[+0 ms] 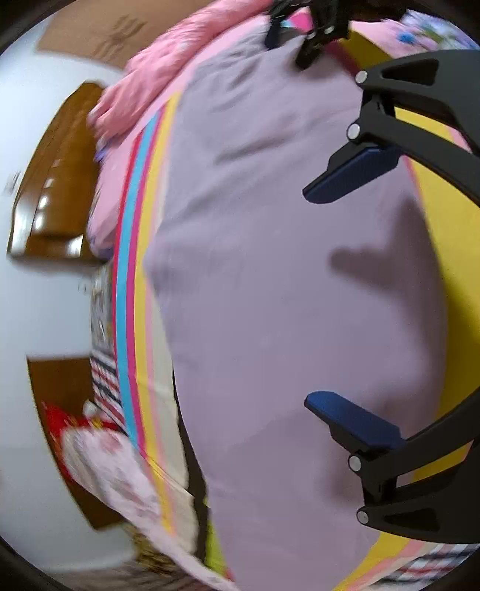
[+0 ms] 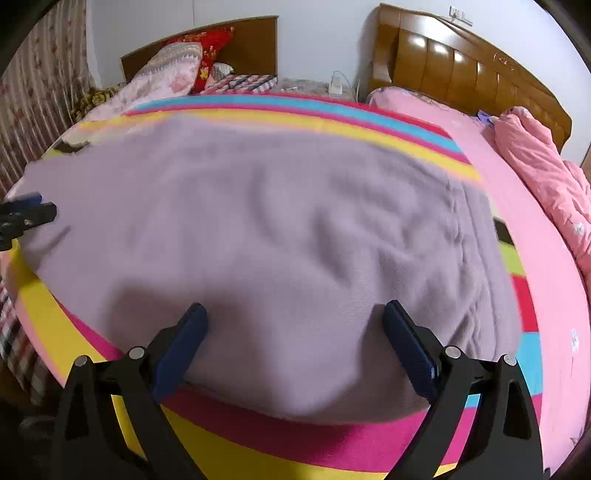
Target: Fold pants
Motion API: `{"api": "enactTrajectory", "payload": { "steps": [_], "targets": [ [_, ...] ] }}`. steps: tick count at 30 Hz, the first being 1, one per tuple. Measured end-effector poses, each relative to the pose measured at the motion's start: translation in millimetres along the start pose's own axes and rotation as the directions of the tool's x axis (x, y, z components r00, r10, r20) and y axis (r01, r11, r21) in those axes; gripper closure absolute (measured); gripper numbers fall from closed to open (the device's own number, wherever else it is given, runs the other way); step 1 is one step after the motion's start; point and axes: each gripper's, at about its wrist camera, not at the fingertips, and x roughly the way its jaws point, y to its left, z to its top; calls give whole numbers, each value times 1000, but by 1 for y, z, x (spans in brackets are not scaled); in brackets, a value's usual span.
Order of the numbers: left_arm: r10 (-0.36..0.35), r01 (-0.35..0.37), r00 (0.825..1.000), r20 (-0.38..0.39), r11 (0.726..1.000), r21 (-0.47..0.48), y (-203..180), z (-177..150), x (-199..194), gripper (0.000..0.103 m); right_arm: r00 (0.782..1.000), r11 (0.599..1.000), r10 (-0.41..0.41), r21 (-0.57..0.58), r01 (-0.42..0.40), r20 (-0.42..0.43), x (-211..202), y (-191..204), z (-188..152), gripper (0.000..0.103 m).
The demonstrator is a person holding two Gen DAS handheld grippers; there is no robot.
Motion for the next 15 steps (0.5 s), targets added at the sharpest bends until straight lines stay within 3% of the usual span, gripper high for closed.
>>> {"api": "enactTrajectory", "payload": {
  "steps": [4,7,11,15],
  "targets": [
    [86,-82,996,-26,991,109,-24,-18,16,2,998,999,-6,45,4,61,-17,-7,-12,12],
    [19,-17,998,-59,999,33,-9,-23,26,1,998,1000,-30,9,30,58,-19,-5,-18,11],
    [6,-4,997,-78,999,32,-9,-20,29,1,998,993,51,103,-55,42,-22,-38,-29,12],
    [15,-14,998,-67,1000,21,-10,-23,28,1,991,994,-38,106,24,132,-45,-49,-8,12]
  ]
}}
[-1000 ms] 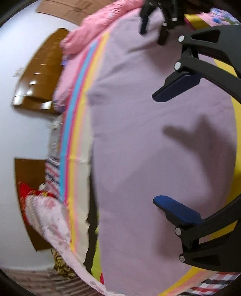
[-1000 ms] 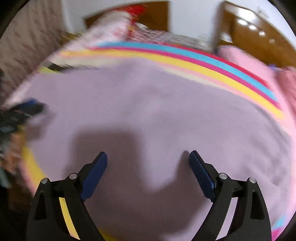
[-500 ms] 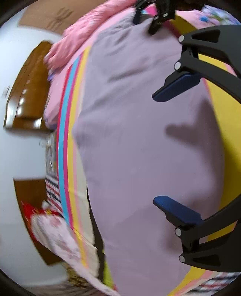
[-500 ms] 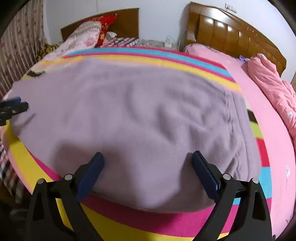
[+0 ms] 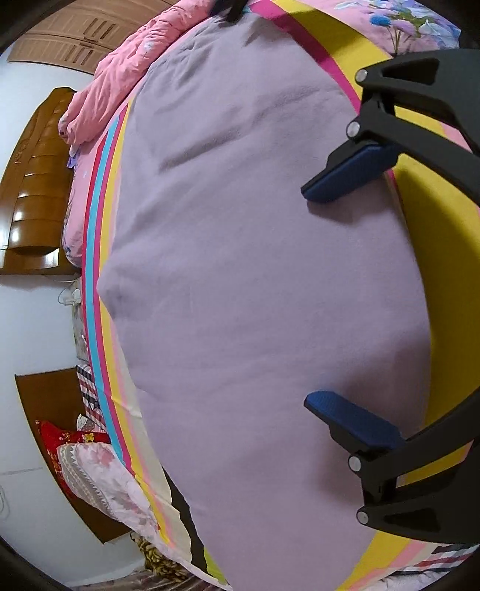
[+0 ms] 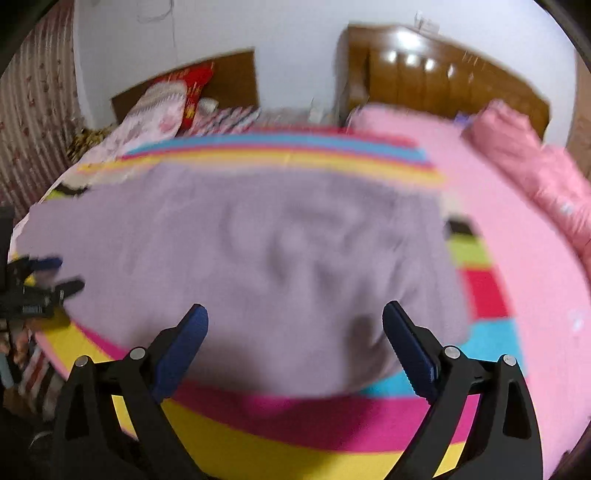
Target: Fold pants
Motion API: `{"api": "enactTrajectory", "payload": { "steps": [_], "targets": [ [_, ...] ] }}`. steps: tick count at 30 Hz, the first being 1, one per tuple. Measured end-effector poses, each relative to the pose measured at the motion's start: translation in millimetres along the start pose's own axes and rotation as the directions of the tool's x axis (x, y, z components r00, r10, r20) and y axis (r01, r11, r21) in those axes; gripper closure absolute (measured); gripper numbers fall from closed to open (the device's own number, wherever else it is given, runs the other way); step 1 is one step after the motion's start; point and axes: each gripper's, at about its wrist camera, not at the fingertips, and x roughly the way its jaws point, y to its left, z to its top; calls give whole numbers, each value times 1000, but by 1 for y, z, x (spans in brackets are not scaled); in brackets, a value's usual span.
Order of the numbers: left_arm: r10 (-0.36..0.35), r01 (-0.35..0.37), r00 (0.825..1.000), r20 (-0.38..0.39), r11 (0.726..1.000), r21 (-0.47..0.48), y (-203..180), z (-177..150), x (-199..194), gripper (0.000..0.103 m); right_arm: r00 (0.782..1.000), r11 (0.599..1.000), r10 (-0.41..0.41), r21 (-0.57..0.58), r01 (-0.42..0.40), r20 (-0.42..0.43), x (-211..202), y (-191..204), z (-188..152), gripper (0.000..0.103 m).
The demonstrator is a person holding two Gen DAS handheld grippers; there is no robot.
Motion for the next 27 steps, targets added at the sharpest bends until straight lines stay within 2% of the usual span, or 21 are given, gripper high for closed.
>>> {"api": "enactTrajectory", "payload": {
  "steps": [3,4,6,8,9,12,13,15,16,17,19,20,21,23,24,26,27],
  "targets": [
    [2,-2,1000,-1,1000,-3,-4,-1,0,1,999,998,-45,46,45,9,5,-18,11,11],
    [0,0,1000,-1,1000,-3,-4,-2,0,1,997,996,-66,57,68,-40,18,-27,8,11],
    [-1,1,1000,0,1000,-3,-4,-2,0,1,977,984,-158,63,169,-144,46,-42,-2,11],
    [-3,3,1000,4,1000,-2,-4,-2,0,1,990,981,-78,170,98,-119,46,-54,-11,11],
    [-7,7,1000,7,1000,-2,-3,-3,-1,1,988,975,-84,196,108,-128,43,-58,-13,11],
    [-15,15,1000,19,1000,-2,-1,-4,-1,1,977,959,-201,189,211,-70,20,-42,-2,11],
    [-22,22,1000,18,1000,-3,0,-3,-2,1,977,962,-208,171,213,-46,15,-31,6,11],
    [-79,80,997,19,996,-43,9,-2,-6,2,982,974,-187,130,183,22,2,-7,24,11],
    [-167,172,985,51,980,-104,21,-3,-13,2,987,986,-146,86,140,64,-2,19,36,11],
    [-268,281,958,98,945,-167,38,-4,-21,2,991,994,-104,46,101,84,-3,37,44,11],
    [-344,380,922,176,893,-243,66,-7,-33,2,995,999,0,-46,4,100,6,85,61,11],
    [-346,399,912,220,872,-282,87,-9,-40,2,995,996,50,-82,-43,88,13,109,66,11],
    [-330,400,910,252,859,-320,107,-13,-47,2,990,983,127,-140,-118,56,27,145,71,11],
    [-286,394,911,299,820,-416,156,-26,-57,2,978,954,209,-221,-202,8,45,197,79,11],
    [-263,396,909,323,785,-476,185,-37,-63,2,968,933,249,-263,-244,-15,54,225,82,11],
    [-202,392,910,363,706,-590,239,-64,-74,2,935,858,347,-377,-349,-76,68,303,87,11],
    [-146,368,918,368,656,-659,270,-83,-81,2,924,827,371,-419,-375,-95,70,328,85,11]
  ]
}}
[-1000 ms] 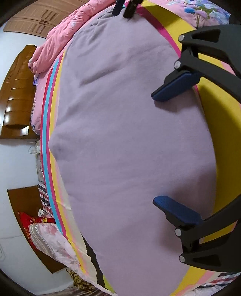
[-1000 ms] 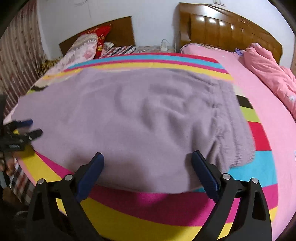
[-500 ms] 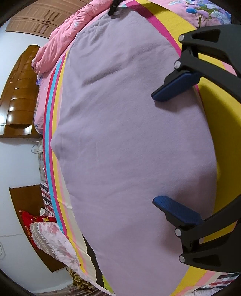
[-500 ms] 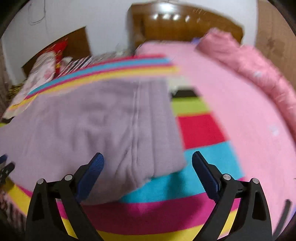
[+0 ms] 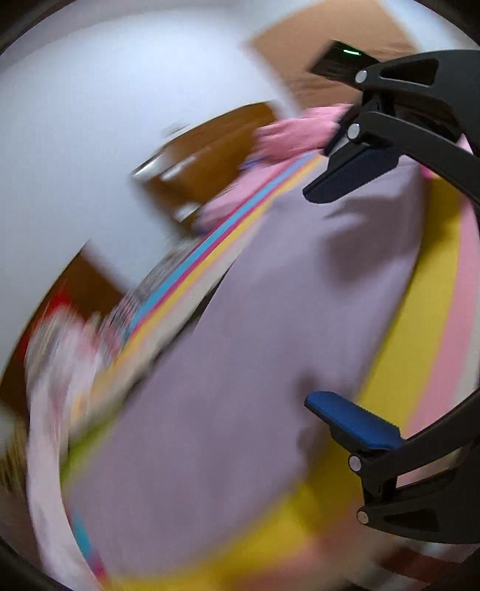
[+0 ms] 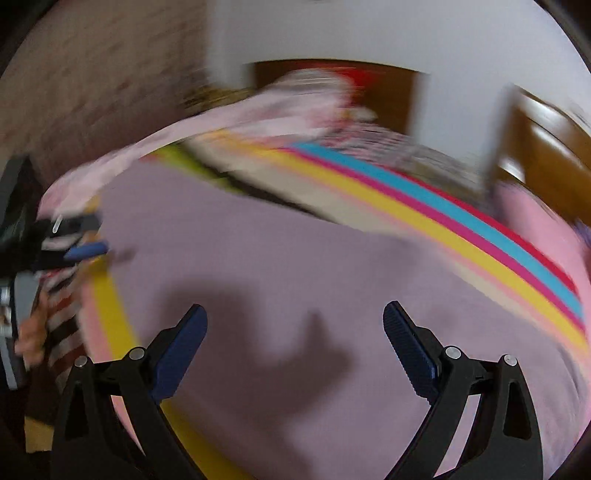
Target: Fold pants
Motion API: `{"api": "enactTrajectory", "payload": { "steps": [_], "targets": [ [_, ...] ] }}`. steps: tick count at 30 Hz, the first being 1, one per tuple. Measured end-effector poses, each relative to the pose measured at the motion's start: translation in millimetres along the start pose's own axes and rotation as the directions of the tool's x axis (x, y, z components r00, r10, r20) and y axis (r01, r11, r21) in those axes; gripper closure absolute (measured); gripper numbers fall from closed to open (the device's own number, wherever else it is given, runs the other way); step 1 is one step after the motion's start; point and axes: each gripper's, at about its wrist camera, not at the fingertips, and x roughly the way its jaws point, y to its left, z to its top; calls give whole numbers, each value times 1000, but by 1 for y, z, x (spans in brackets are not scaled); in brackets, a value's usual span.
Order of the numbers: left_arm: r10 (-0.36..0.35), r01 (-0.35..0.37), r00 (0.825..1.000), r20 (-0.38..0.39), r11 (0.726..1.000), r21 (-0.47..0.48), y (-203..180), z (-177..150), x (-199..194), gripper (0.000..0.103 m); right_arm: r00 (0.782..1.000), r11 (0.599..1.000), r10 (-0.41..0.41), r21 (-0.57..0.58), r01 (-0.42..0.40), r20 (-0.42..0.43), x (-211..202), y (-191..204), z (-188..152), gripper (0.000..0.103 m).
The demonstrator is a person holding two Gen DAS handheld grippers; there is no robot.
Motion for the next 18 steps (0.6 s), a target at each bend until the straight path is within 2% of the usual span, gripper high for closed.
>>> {"api": "enactTrajectory", "payload": {
  "steps": [2,3,5,7,8,9,10,12,14,16,18],
  "targets": [
    [87,-79,994,60,989,-124,49,15,-30,2,995,984,99,-146,-99,-8,29,58,29,11],
    [134,-113,987,93,971,-211,80,20,-51,2,990,968,143,-207,-143,-13,41,84,39,11],
    [193,-144,973,124,936,-322,117,22,-78,2,973,911,224,-345,-228,-51,71,142,61,11],
    [266,-196,956,126,894,-402,149,21,-101,2,959,859,262,-426,-283,-108,98,186,74,11],
    [283,-207,951,124,883,-422,156,19,-106,2,953,834,273,-460,-304,-135,109,206,78,13],
    [288,-207,950,122,872,-444,165,17,-112,2,951,800,270,-514,-310,-153,123,231,82,20],
    [280,-197,952,121,869,-454,169,15,-114,2,953,777,258,-552,-304,-160,130,246,85,24],
    [242,-162,964,115,869,-468,177,11,-115,2,957,742,229,-604,-291,-179,143,266,88,25],
    [206,-131,972,109,869,-477,182,8,-115,2,959,716,191,-639,-283,-210,163,282,92,30],
    [143,-76,984,103,873,-482,183,8,-107,2,968,689,139,-681,-247,-211,169,275,84,40],
    [67,-14,993,93,878,-479,180,10,-95,2,975,652,114,-726,-219,-191,172,273,79,42]
  ]
}}
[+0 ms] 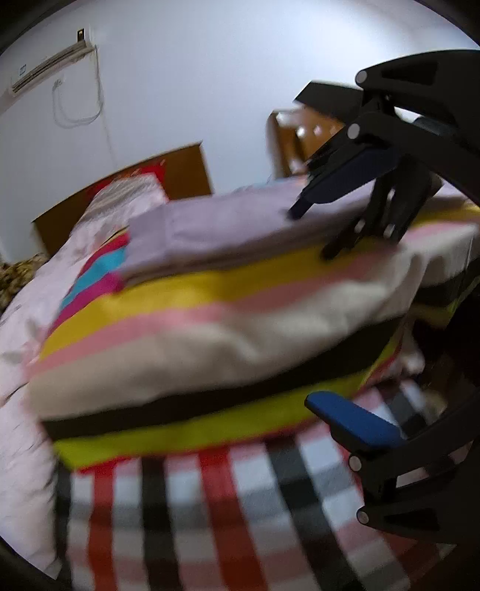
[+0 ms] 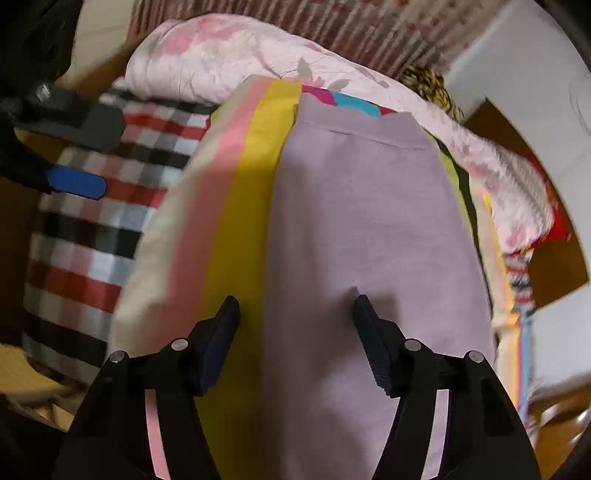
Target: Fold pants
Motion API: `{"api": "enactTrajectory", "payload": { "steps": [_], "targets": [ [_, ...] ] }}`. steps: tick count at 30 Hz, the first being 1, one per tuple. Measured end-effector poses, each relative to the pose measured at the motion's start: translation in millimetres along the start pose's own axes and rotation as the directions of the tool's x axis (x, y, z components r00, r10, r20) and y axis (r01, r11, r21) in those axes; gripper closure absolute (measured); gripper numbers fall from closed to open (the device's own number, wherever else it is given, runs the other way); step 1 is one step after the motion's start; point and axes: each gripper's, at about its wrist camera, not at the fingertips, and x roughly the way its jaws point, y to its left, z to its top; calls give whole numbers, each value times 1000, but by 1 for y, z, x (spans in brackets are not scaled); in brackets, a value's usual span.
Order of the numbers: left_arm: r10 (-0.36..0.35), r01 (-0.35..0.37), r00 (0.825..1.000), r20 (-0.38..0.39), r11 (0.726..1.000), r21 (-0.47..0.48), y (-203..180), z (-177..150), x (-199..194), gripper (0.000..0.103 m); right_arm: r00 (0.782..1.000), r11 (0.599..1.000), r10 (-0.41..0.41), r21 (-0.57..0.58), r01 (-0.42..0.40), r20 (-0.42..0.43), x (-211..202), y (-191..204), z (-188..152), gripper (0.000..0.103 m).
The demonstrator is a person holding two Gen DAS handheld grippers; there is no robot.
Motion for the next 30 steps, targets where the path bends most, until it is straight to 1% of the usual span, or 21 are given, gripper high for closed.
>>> {"api": "enactTrajectory", "payload": {
  "steps": [1,2,3,4,6,8,10,12,14,16,18,20,22,23,24,25,26,27,28,29,30],
  "targets": [
    [-29,29,999,-20,1000,0,-3,-1,5,2,1000,1000,-6,-13,6,5,-1,0,0,53],
    [-60,60,998,-37,998,-2,-8,1,11,2,1000,999,-14,-29,14,17,-5,-1,-4,61],
    [-94,94,994,-53,996,-4,-12,1,18,2,999,999,-9,-38,10,34,-9,-2,-5,76],
    [-116,116,991,-63,993,-6,-15,2,23,2,999,1000,0,-31,1,44,-12,-2,-5,87],
    [-177,175,981,-84,984,-28,-19,5,38,2,997,1000,-2,6,1,72,-19,-6,-4,88],
    [-250,244,963,-97,967,-74,-19,11,56,2,994,997,26,69,-33,103,-25,-15,-4,88],
    [-321,311,944,-72,943,-118,-18,20,69,2,991,990,58,121,-73,123,-29,-24,-5,88],
    [-371,365,929,-16,921,-132,-19,33,79,2,988,985,71,149,-91,137,-32,-29,-7,88],
    [-390,390,920,24,913,-122,-22,45,89,2,986,982,75,162,-99,146,-36,-32,-7,88],
    [-384,385,923,35,916,-115,-24,57,101,2,986,981,72,170,-97,148,-39,-35,-6,88],
    [-394,397,918,46,911,-115,-28,71,110,2,986,980,73,175,-99,150,-39,-35,-6,88],
    [-412,417,908,77,905,-81,-34,85,112,2,985,978,77,180,-105,154,-40,-35,-7,88],
    [-411,417,906,104,907,-51,-40,99,113,5,985,977,79,182,-107,155,-40,-33,-8,88],
    [-405,411,908,103,911,-42,-42,104,114,11,985,977,78,184,-107,156,-40,-33,-8,88],
    [-395,399,914,96,917,-29,-45,107,117,20,985,977,78,186,-107,156,-39,-32,-8,88],
    [-374,376,923,87,926,-9,-47,110,119,26,985,975,80,191,-110,156,-38,-32,-8,87],
    [-350,350,933,78,937,11,-48,111,122,40,985,973,86,200,-116,152,-37,-33,-9,87],
    [-313,310,948,64,950,42,-48,108,123,61,983,968,103,212,-134,151,-35,-34,-9,83],
    [-276,273,960,53,960,67,-48,108,127,73,979,958,136,231,-168,149,-35,-37,-11,70],
    [-236,231,970,48,969,90,-48,109,131,82,974,947,162,252,-198,156,-36,-40,-13,57],
    [-230,223,972,46,968,112,-46,109,133,83,968,932,178,287,-224,178,-41,-46,-17,36]
  ]
}}
